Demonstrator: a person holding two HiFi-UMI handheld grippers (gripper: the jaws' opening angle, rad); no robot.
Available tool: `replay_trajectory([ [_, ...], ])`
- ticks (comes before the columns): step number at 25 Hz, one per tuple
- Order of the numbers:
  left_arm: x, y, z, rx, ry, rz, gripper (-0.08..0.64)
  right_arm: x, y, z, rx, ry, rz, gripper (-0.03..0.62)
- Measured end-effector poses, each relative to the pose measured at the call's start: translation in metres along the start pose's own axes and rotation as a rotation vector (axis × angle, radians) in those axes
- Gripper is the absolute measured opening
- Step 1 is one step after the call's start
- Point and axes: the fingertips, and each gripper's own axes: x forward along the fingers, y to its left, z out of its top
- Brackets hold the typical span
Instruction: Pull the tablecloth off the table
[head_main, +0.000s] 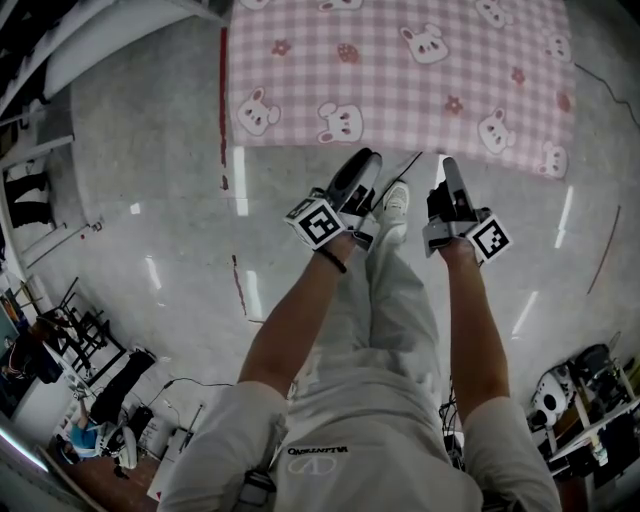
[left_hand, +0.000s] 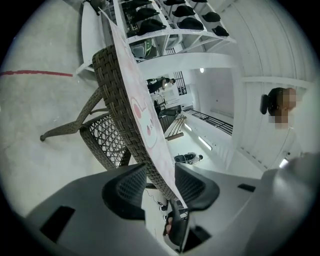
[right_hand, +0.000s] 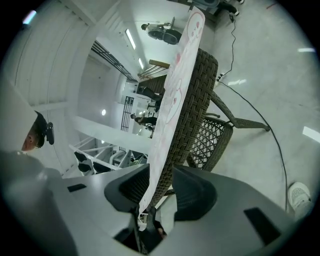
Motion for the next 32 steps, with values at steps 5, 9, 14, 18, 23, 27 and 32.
replay_trajectory([
  [5, 0.010, 0.003, -0.001, -0.007, -0.025, -0.011, 0.158, 0.004, -0.005, 0.007, 0.019, -0.029, 0.028, 0.149],
  [9, 0.018, 0.005, -0.001, -0.019, -0.046, -0.027, 0.158, 0.008, -0.007, 0.012, 0.033, -0.053, 0.050, 0.149],
  [14, 0.025, 0.005, 0.007, -0.030, -0.086, -0.044, 0.158, 0.015, -0.005, 0.021, 0.072, -0.091, 0.088, 0.147],
  [18, 0.029, 0.009, 0.008, -0.048, -0.097, -0.041, 0.146, 0.023, -0.002, 0.026, 0.079, -0.106, 0.110, 0.115],
  [23, 0.030, 0.014, 0.011, -0.092, -0.141, -0.033, 0.043, 0.024, -0.005, 0.027, 0.087, -0.127, 0.094, 0.026],
  [27, 0.030, 0.011, 0.010, -0.123, -0.158, -0.072, 0.006, 0.023, -0.009, 0.027, 0.095, -0.137, 0.091, 0.014],
  [32, 0.029, 0.009, 0.012, -0.169, -0.170, -0.132, 0.002, 0.023, -0.007, 0.028, 0.106, -0.161, 0.114, 0.011],
])
